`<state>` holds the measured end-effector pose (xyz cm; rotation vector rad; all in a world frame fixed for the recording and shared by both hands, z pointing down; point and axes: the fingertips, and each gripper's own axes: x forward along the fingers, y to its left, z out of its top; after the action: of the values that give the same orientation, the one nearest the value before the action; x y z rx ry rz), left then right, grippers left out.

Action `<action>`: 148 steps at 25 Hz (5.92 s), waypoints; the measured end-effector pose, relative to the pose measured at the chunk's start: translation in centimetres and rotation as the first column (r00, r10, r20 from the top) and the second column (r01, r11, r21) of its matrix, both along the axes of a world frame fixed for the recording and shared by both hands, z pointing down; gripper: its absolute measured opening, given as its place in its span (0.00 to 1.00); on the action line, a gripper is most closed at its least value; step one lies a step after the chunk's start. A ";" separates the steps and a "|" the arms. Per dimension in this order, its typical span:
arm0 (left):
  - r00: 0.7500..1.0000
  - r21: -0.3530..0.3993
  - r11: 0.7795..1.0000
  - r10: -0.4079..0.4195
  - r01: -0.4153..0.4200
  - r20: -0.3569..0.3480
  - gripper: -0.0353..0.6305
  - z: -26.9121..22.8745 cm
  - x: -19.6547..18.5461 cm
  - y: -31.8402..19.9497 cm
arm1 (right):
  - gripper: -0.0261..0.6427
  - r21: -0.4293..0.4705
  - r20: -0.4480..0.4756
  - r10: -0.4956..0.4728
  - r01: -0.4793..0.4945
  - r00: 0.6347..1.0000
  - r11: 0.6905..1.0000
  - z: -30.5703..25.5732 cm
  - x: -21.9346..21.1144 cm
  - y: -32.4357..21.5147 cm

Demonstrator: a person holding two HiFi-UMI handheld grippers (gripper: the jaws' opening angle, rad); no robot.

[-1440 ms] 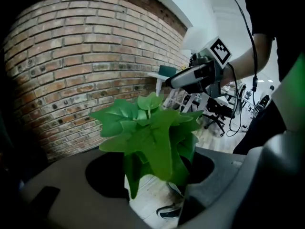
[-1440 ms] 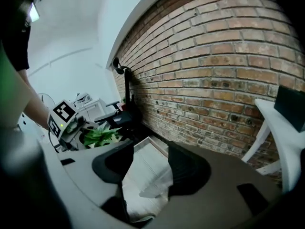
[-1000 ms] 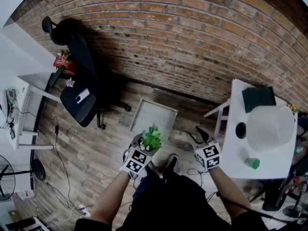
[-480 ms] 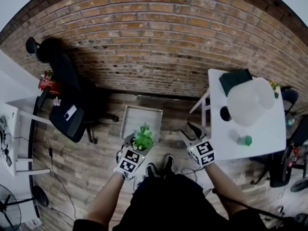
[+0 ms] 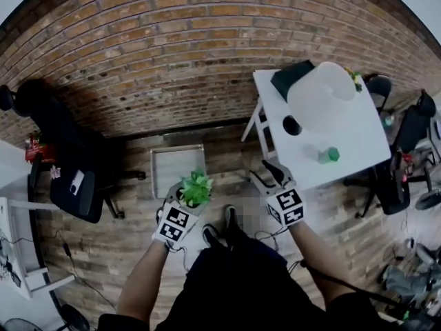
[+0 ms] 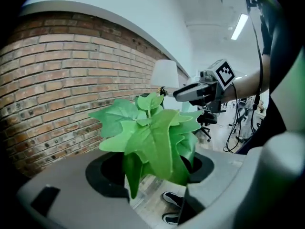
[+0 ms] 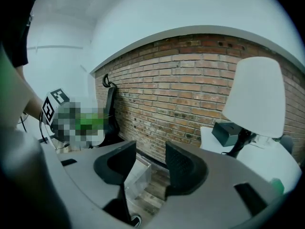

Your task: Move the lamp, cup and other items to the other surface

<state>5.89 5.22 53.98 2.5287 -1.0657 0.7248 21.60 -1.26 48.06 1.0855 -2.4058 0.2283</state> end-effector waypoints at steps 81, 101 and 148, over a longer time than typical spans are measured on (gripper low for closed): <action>0.961 -0.047 0.977 0.212 -0.207 0.177 0.56 6.3 34.3 -8.1 | 0.31 -0.062 0.088 0.386 -0.381 0.918 0.922 1.6 39.4 3.0; 0.970 0.302 0.923 -0.219 0.240 -0.103 0.13 -16.0 5.7 -7.6 | 0.24 0.265 0.197 0.013 -0.066 0.980 0.962 -12.6 7.7 -2.3; 0.865 0.395 0.769 -0.457 0.502 -0.209 0.07 -23.7 -6.4 -0.6 | 0.04 0.402 0.133 -0.205 0.136 0.970 0.906 -19.5 -3.2 0.3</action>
<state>-0.53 4.59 30.31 2.4055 -1.9213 0.2199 18.38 -1.00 28.51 1.0427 -2.7626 -0.2410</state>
